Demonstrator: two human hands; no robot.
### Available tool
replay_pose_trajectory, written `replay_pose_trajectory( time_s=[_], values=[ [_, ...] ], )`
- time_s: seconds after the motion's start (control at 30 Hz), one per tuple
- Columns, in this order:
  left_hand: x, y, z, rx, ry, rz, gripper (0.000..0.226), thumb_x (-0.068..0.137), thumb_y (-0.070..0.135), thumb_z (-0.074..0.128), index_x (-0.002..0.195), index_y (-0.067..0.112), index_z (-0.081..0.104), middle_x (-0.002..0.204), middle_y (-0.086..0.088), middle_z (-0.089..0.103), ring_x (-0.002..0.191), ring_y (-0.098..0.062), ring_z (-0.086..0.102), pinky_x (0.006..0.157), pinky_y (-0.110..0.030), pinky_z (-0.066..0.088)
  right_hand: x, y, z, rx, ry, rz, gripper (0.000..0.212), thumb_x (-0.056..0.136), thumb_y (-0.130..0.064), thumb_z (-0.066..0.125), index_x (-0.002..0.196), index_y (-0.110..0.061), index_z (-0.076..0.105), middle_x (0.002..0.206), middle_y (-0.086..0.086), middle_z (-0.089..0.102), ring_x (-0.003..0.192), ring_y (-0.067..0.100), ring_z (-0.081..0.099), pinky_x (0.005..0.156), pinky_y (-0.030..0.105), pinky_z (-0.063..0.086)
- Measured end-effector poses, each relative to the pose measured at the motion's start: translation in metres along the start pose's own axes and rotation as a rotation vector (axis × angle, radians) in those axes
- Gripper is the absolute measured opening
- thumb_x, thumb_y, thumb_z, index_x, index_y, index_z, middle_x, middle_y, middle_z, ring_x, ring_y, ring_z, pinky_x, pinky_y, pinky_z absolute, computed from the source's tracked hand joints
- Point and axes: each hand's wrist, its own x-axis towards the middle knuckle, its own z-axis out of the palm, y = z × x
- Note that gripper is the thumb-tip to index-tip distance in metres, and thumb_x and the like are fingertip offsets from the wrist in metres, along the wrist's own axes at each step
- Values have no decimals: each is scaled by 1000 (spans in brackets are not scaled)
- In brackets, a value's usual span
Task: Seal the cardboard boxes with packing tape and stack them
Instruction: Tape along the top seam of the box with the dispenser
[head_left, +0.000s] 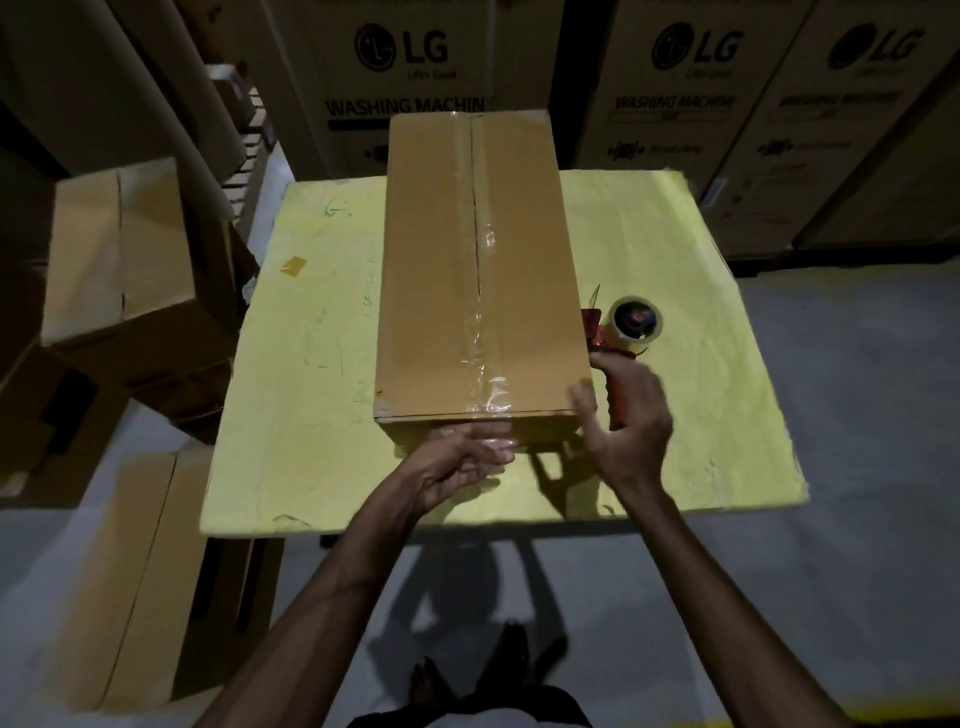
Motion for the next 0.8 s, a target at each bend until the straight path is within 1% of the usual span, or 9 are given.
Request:
replay_pose_trajectory(
  time_s=[0.07,0.17,0.23,0.4,0.5,0.6,0.67,0.73,0.8],
  values=[
    [1,1,-3,-39,-31,-16,45,85,-21,62,124,0,69,116,-21,74,96,-23,77,82,-25,62,-13,-11,11,-112,-257,-225,37,92,-36,75,125,-21,70,126,-1,67,117,17,58,99,36,42],
    [0,3,-5,-41,-16,-20,34,89,-22,55,109,0,70,96,-18,75,80,-19,76,64,-20,61,-20,-16,39,-203,-406,-297,39,93,-54,67,124,-30,71,129,-5,66,120,19,56,101,44,39],
    [-2,3,-4,-28,-21,-18,31,90,-23,52,103,1,69,89,-16,73,75,-16,75,65,-18,60,-19,-15,54,-208,-446,-291,38,92,-59,63,118,-34,73,125,-6,67,117,18,55,100,45,39],
    [-1,5,-4,-94,-65,-49,36,89,-24,55,115,-2,66,91,-17,73,78,-19,75,70,-21,62,-14,-10,67,-260,-485,-268,34,87,-56,70,115,-36,73,116,-8,66,108,17,56,90,45,45],
    [1,4,-4,-66,3,-28,41,82,-26,61,117,-5,68,99,-21,74,80,-20,76,64,-21,62,-5,-14,65,-340,-488,-274,59,81,-70,66,126,-31,65,115,-4,64,101,18,56,85,37,41],
    [3,-3,-2,-29,135,19,33,83,-25,59,109,-7,69,107,-27,73,73,-20,73,57,-20,59,5,-17,63,-435,-512,-245,75,73,-84,61,130,-35,60,115,-1,61,102,19,54,82,34,32],
    [7,-2,-4,-21,153,33,30,86,-22,59,110,-6,69,111,-28,72,77,-22,73,58,-21,60,7,-17,64,-466,-537,-238,77,72,-87,58,131,-37,60,116,-2,60,103,19,54,82,34,30],
    [12,-3,-12,4,125,-18,23,88,-18,63,104,-4,71,101,-24,74,76,-22,74,61,-23,62,8,-16,64,-483,-544,-238,78,72,-88,58,131,-37,60,116,-2,59,102,18,53,81,34,31],
    [20,-16,-27,186,139,-94,16,90,-11,65,103,-4,71,96,-20,75,80,-23,75,76,-31,65,10,-15,62,-512,-536,-252,78,71,-86,62,132,-37,58,116,-2,58,102,19,53,80,34,32]
  ],
)
